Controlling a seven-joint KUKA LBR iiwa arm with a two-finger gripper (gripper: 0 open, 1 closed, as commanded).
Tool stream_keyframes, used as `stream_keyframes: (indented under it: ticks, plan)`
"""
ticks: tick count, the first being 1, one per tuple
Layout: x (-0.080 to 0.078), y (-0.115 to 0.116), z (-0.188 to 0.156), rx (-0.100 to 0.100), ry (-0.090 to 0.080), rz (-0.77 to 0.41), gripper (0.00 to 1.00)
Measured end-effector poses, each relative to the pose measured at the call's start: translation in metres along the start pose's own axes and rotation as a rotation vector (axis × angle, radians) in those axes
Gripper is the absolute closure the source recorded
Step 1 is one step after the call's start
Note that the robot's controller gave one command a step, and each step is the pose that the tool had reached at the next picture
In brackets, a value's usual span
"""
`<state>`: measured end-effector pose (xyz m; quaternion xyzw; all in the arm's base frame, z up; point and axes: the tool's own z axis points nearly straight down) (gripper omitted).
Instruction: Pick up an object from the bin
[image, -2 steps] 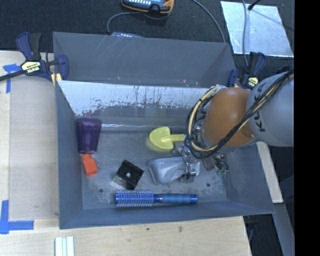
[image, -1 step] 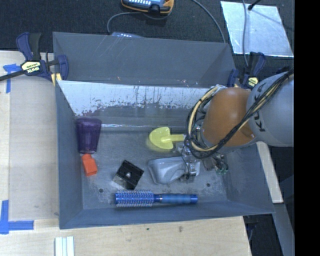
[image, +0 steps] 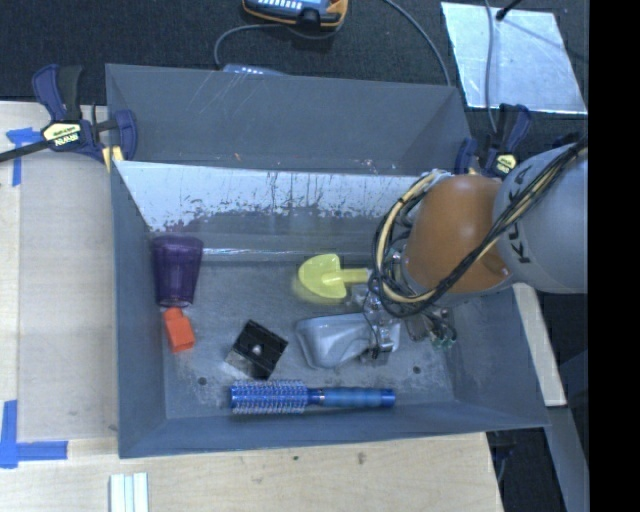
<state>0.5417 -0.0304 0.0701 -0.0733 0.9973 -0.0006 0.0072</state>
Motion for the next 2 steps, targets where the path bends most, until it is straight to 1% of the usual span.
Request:
stream_keyframes:
  ticks: [2]
  plan:
    - [0.0000, 0.0000, 0.0000, 0.000, 0.000, 0.000, 1.00]
